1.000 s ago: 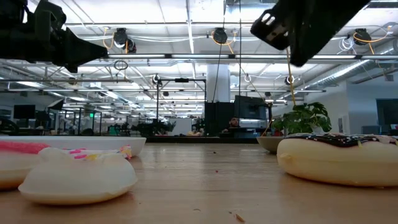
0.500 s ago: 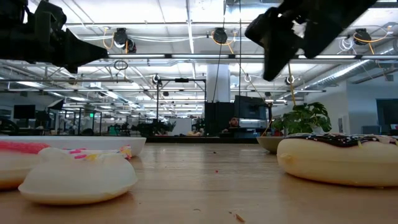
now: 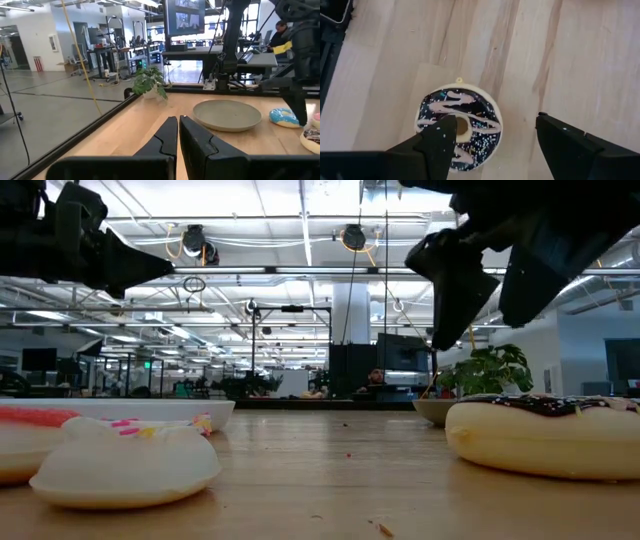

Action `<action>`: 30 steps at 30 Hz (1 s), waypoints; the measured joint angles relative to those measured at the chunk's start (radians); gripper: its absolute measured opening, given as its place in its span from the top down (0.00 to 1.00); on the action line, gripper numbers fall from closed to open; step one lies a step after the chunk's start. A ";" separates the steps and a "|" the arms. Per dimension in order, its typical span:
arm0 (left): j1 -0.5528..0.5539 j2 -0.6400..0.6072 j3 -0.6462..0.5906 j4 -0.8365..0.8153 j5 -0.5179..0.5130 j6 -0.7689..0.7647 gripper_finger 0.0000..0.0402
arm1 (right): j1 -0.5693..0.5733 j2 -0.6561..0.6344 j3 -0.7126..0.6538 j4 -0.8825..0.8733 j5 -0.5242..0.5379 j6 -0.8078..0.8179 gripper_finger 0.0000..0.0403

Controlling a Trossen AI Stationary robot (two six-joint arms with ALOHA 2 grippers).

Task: Pick & Place donuts
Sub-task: Put the large black donut on the gray plate

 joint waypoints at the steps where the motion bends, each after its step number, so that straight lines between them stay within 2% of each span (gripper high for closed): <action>1: 0.000 0.000 0.000 0.001 0.000 -0.001 0.94 | 0.000 0.000 -0.011 0.028 0.000 0.000 0.37; 4: 0.000 0.000 0.000 0.001 0.000 -0.003 0.94 | 0.000 0.000 -0.036 0.092 0.000 0.000 0.37; 18: 0.000 0.000 0.000 -0.005 0.000 -0.007 0.94 | 0.002 0.085 -0.066 0.087 -0.004 0.041 0.37; 21: 0.000 0.000 0.000 -0.007 0.000 -0.007 0.94 | 0.002 0.085 -0.066 0.071 -0.039 0.049 0.37; 30: 0.000 0.000 0.000 -0.011 0.000 -0.007 0.94 | 0.005 0.137 -0.061 0.072 -0.052 -0.003 0.37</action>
